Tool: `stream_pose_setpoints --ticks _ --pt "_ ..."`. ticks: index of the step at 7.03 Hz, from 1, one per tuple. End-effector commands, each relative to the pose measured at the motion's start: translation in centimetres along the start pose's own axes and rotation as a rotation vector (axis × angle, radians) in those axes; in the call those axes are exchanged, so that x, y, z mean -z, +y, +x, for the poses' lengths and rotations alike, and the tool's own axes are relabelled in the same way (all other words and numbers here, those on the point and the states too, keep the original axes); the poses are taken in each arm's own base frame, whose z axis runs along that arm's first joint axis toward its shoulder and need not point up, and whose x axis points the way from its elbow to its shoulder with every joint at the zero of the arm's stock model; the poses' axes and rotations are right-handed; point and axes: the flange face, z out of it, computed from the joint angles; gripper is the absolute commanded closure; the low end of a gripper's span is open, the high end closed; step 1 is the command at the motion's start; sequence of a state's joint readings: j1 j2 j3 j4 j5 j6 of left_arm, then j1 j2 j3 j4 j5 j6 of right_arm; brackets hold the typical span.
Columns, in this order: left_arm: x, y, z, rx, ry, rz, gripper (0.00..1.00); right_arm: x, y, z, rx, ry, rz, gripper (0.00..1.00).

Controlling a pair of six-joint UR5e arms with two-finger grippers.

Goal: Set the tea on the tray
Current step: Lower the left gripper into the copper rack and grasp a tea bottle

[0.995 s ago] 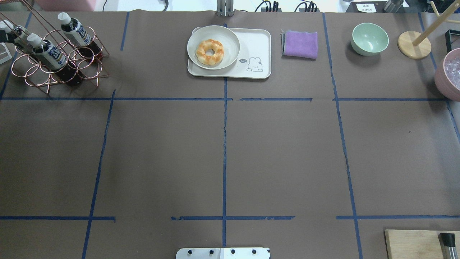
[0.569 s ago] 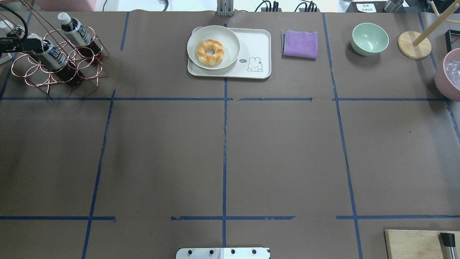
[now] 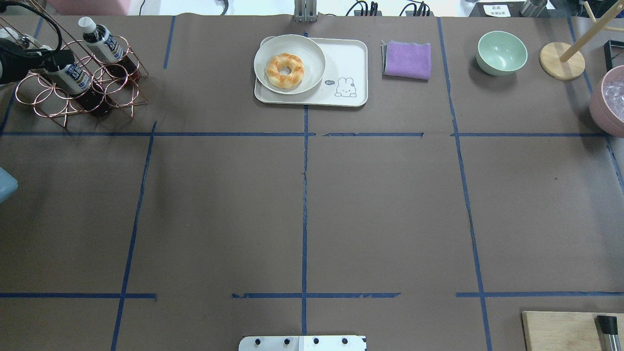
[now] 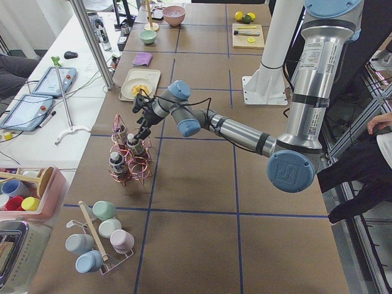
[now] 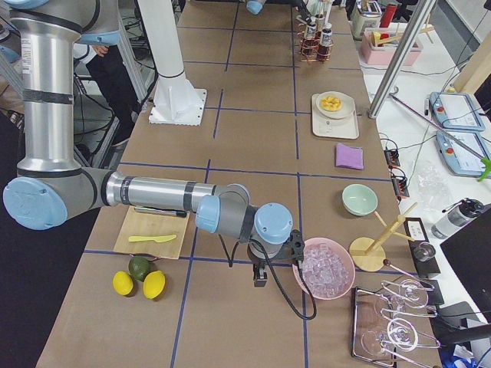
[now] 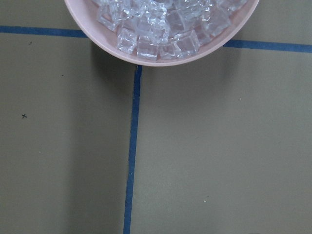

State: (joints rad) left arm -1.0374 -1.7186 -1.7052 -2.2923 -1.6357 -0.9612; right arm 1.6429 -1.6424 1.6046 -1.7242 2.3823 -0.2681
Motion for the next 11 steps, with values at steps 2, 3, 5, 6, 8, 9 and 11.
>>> stream_pose_setpoints --ticks 2,3,5,6,8,9,11 --pt "-1.8 0.6 -1.0 -0.025 0.008 0.006 0.08 0.0 0.0 0.0 -0.002 0.0 0.0 0.0" --pt "-1.8 0.5 -1.0 -0.038 0.009 0.008 0.09 0.0 -0.1 0.0 -0.001 0.0 0.001 0.0" --pt "-1.6 0.1 -1.3 -0.035 0.004 0.015 0.12 0.1 -0.1 -0.1 0.001 0.0 0.002 0.0" --pt "-1.6 -0.2 -1.7 -0.03 0.0 0.019 0.13 0.0 -0.1 0.0 0.0 0.0 0.001 0.0" --pt "-1.8 -0.5 -2.3 -0.023 -0.012 0.02 0.15 0.0 -0.1 0.0 0.0 0.0 0.001 0.0" --pt "-1.8 -0.5 -2.2 -0.023 -0.011 0.021 0.18 0.0 -0.1 0.0 0.0 0.0 0.001 0.0" --pt "-1.9 -0.6 -2.2 -0.022 -0.012 0.02 0.24 0.0 -0.1 0.0 0.0 0.0 0.001 0.0"
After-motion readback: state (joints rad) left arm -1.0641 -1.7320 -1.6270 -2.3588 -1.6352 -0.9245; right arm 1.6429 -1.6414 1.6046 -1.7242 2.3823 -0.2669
